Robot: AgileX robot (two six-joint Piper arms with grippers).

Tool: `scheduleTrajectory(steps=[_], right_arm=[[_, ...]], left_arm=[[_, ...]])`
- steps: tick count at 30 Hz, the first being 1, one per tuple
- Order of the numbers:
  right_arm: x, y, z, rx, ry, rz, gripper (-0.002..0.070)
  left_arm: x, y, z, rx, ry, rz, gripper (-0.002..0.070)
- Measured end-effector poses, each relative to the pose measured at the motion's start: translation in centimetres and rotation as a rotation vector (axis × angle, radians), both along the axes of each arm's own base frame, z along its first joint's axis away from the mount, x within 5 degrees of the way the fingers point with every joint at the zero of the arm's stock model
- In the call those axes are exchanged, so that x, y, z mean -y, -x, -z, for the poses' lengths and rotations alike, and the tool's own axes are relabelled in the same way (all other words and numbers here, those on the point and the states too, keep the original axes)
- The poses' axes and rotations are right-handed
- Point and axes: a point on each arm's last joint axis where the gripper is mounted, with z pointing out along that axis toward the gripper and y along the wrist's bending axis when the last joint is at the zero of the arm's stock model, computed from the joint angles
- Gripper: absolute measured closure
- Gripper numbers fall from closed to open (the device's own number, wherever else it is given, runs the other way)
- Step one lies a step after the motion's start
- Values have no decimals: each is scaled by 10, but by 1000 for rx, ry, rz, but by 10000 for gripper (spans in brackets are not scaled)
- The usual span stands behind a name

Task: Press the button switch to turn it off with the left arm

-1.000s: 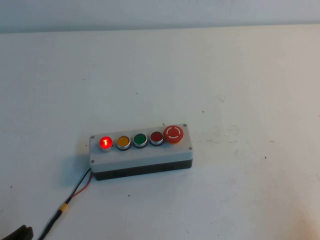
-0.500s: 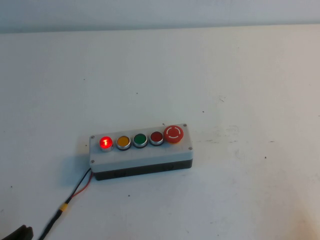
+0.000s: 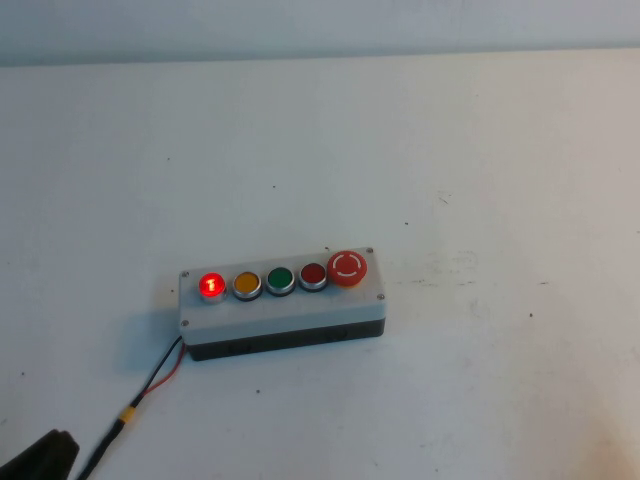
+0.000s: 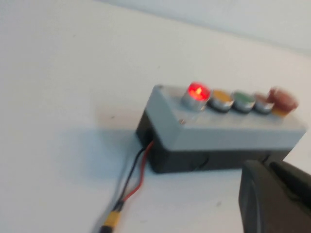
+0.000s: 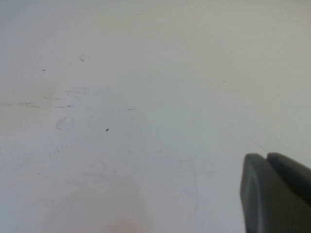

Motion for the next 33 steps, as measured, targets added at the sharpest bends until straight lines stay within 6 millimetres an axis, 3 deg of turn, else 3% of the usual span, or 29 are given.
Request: scheduleTrajectory(steps=[5,11,14,19,26,33], right_arm=[[0,0,0,0,0,0,692],[0,0,0,0,0,0,692],[0,0,0,0,0,0,692],[0,0,0,0,0,0,692],[0,0,0,0,0,0,692],[0,0,0,0,0,0,692]], left_arm=[[0,-2,-13,37,286,-37,677],[-2,-3,-25,72,434,-66,677],[4,-3,-51,-5,430,-22,677],[21,-20,-97,-295,163,76,677],[34,-79,-143,-636,-260,116,677],[66,-158,-141,-826,-477,229,677]])
